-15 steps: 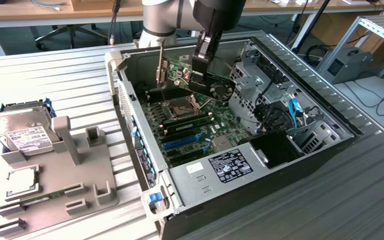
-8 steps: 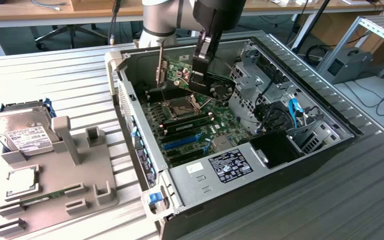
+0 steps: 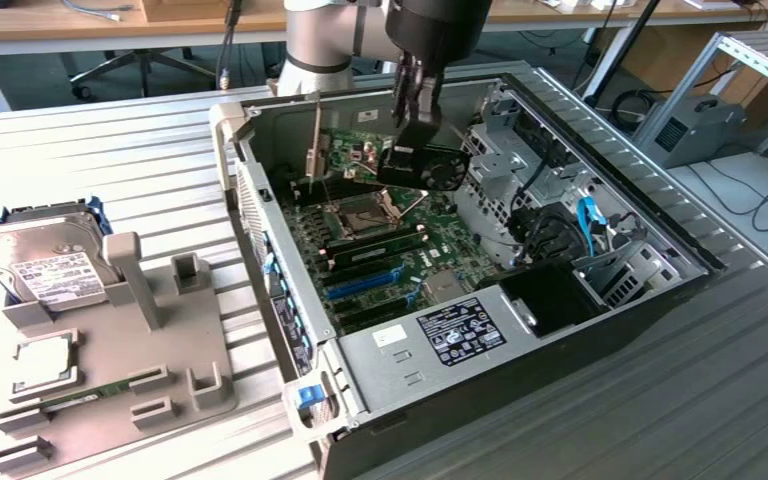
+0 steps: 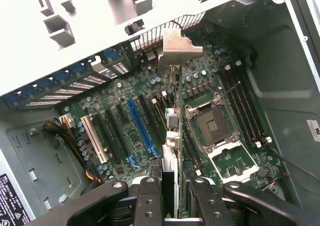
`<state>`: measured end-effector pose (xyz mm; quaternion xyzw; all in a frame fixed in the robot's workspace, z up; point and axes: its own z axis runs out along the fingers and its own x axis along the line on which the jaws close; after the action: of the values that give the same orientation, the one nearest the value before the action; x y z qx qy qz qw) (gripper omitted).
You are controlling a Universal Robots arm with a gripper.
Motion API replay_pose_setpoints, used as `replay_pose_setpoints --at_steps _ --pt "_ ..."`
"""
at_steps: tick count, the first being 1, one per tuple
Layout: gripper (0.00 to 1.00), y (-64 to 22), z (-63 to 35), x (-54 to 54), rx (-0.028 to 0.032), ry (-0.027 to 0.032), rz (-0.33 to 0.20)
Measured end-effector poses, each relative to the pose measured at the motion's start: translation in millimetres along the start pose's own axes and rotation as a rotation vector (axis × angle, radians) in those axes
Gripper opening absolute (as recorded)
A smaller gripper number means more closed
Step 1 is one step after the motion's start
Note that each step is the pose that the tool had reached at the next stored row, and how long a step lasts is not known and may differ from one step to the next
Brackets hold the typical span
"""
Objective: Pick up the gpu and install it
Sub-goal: 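Insert the gpu into the slot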
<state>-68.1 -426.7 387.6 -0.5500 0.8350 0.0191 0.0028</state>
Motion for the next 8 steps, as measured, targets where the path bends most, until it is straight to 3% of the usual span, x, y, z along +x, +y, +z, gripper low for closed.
replay_pose_setpoints --at_steps 1,8 --pt "0.26 0.0 0.1 0.0 -0.0015 0.0017 -0.058" --pt "0.26 -0.7 0.1 -0.3 -0.003 0.0034 -0.119"
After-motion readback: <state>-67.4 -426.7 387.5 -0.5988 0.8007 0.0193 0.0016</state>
